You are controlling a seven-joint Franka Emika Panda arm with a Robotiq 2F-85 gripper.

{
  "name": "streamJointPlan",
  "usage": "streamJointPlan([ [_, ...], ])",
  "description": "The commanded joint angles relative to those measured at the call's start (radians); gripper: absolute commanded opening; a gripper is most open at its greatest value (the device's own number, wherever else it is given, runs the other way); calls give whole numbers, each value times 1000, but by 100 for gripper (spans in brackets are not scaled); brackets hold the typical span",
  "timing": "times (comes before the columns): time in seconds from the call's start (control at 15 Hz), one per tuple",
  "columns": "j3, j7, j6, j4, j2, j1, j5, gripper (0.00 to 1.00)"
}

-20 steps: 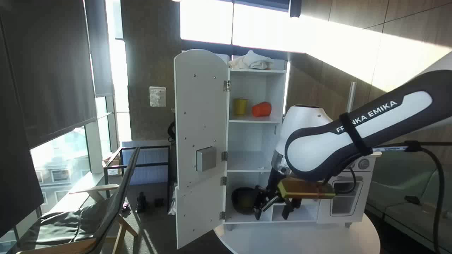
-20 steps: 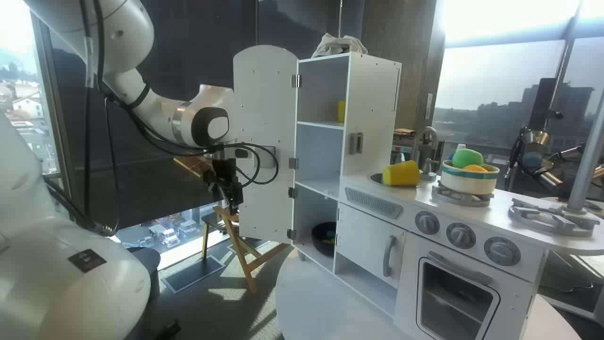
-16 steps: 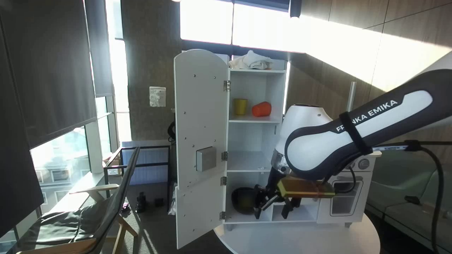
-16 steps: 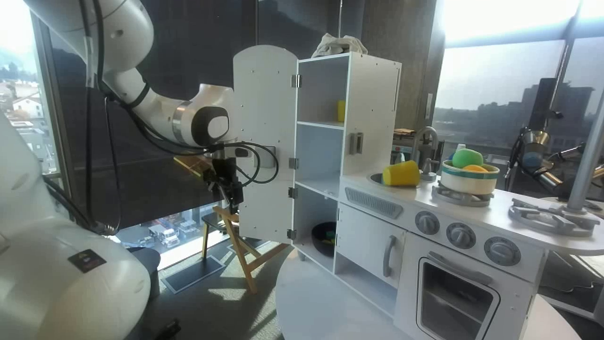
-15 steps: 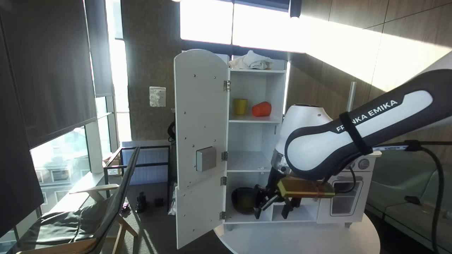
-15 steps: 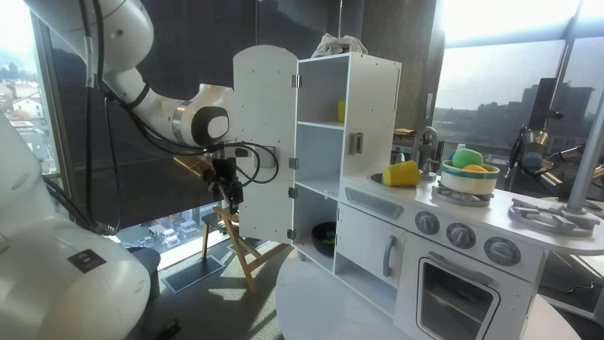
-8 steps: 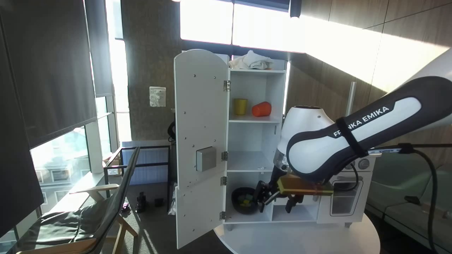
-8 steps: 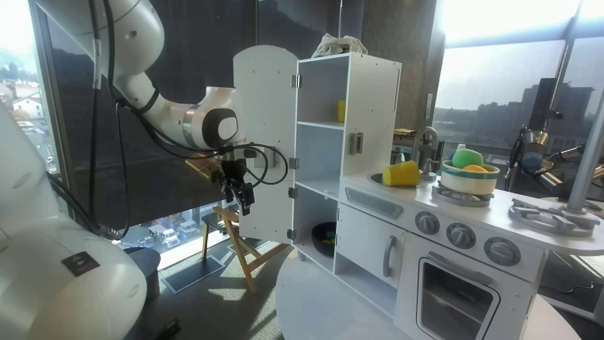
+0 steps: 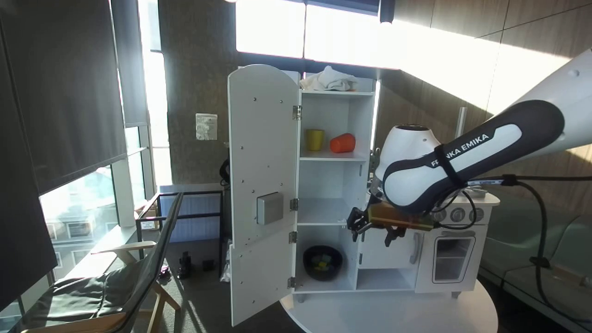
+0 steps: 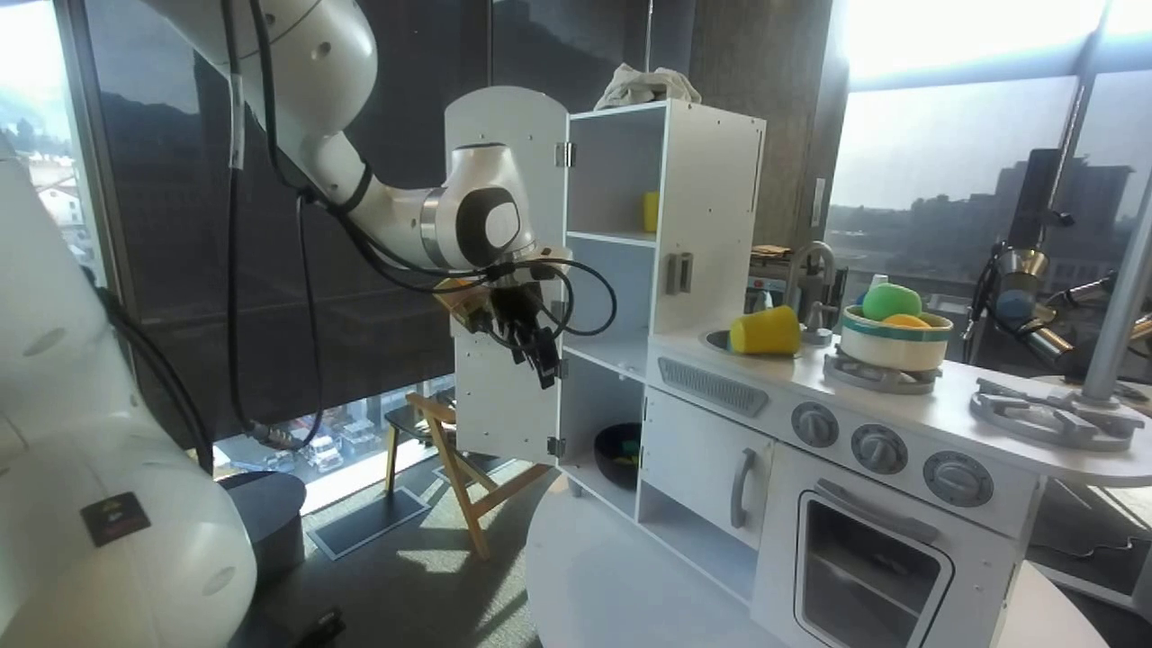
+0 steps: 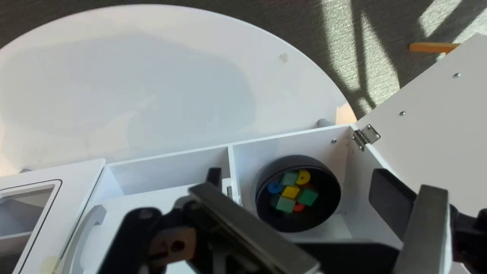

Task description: Put the cups in the cabinet

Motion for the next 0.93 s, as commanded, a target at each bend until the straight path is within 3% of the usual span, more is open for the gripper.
streamJointPlan([
  [0.0,-55,31,29,69,5,-31,-31,100],
  [0.47,-164,-63,-1,218,23,-70,-23,100],
  [0.6,-172,-93,-29,261,34,-73,-29,100],
  [0.73,-181,-142,-51,284,38,-35,45,100],
  [0.87,-176,-114,-27,241,19,-55,17,100],
])
